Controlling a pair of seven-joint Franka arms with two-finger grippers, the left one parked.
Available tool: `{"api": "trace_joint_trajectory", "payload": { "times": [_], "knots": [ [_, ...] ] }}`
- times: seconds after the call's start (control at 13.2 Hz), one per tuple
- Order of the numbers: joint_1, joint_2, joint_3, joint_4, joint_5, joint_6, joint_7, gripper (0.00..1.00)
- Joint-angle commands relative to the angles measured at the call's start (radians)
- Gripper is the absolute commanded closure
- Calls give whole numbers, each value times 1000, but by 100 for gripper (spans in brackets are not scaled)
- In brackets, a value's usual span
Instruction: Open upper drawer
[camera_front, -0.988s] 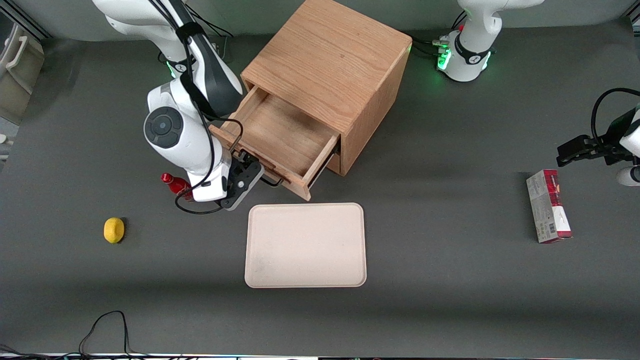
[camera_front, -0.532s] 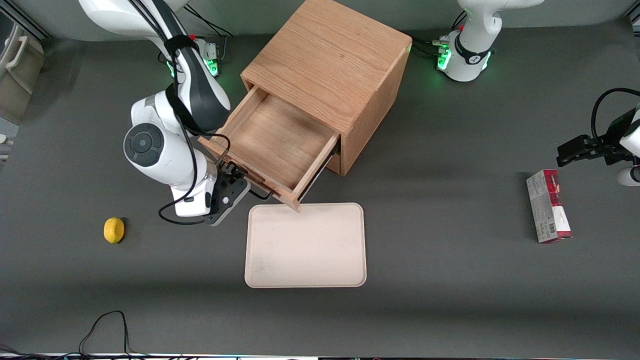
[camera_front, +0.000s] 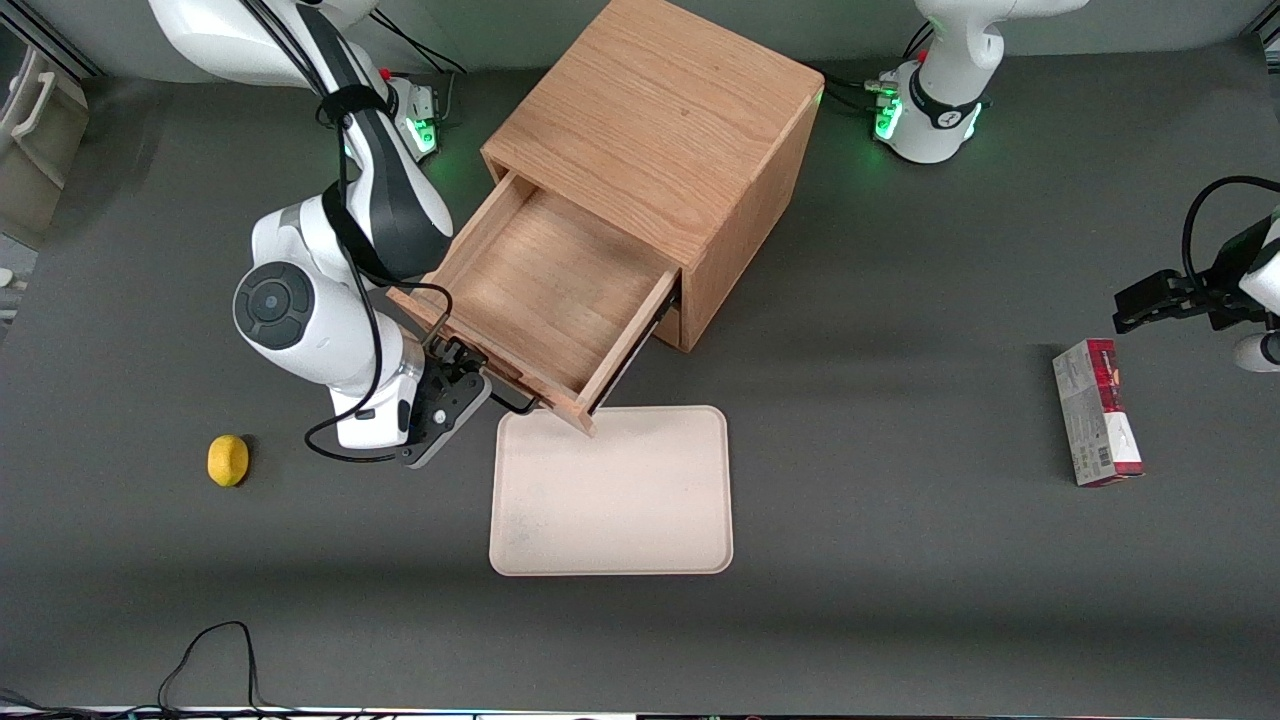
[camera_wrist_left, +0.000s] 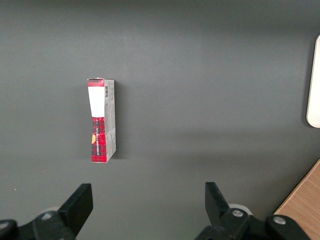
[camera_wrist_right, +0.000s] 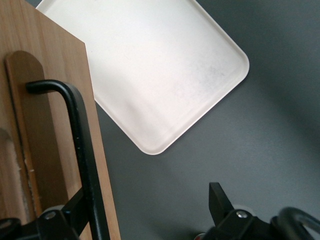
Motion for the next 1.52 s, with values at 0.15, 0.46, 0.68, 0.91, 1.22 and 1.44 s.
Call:
{"api": "trace_joint_trajectory", "payload": {
  "times": [0.15,0.46,0.68,0.91,1.22,1.44],
  "knots": [
    [-35,45,2,83,2,-22,0,0],
    [-38,34,5,92,5,-42,5,0],
    [-39,34,2,208,5,-169,6,0],
    [-42,27,-5,275,5,-255,13,0],
    [-53,-50,-51,299,-2,-359,263,0],
    [-50,-85,-132,305,-15,-418,373,0]
  ]
}}
